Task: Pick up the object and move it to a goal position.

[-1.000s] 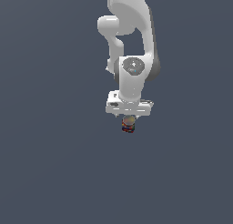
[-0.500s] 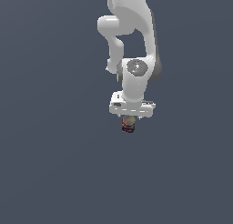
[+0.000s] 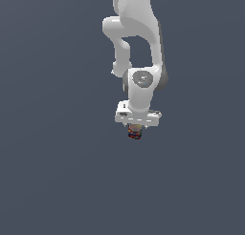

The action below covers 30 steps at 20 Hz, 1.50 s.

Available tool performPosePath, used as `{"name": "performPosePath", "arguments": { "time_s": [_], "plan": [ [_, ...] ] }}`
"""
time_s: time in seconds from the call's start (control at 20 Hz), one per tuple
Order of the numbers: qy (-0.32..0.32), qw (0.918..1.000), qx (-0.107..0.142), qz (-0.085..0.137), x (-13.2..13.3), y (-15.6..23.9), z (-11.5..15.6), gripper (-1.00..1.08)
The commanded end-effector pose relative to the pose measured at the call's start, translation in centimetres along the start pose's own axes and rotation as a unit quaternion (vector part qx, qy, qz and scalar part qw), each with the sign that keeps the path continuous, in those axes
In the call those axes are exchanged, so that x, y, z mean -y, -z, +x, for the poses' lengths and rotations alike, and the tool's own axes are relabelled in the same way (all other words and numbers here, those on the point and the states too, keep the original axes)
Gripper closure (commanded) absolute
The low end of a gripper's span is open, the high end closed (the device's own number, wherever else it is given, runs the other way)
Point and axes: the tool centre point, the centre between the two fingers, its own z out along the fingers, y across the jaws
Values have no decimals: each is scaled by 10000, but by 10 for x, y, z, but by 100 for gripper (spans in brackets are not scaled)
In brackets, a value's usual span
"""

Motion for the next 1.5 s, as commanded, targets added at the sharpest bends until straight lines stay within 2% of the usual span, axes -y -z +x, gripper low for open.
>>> {"name": "performPosePath", "arguments": {
  "time_s": [0.0,0.3,0.35,1.0,1.2,1.45],
  "plan": [
    [-4,10000,-1,0,0,-11,0,-92],
    [-7,10000,-3,1,0,-21,1,-92],
    [-7,10000,-3,1,0,-21,1,108],
    [21,10000,-42,22,2,-18,3,108],
    [139,9996,-222,110,9,-9,15,108],
    [406,9967,-633,310,24,13,42,108]
  ]
}}
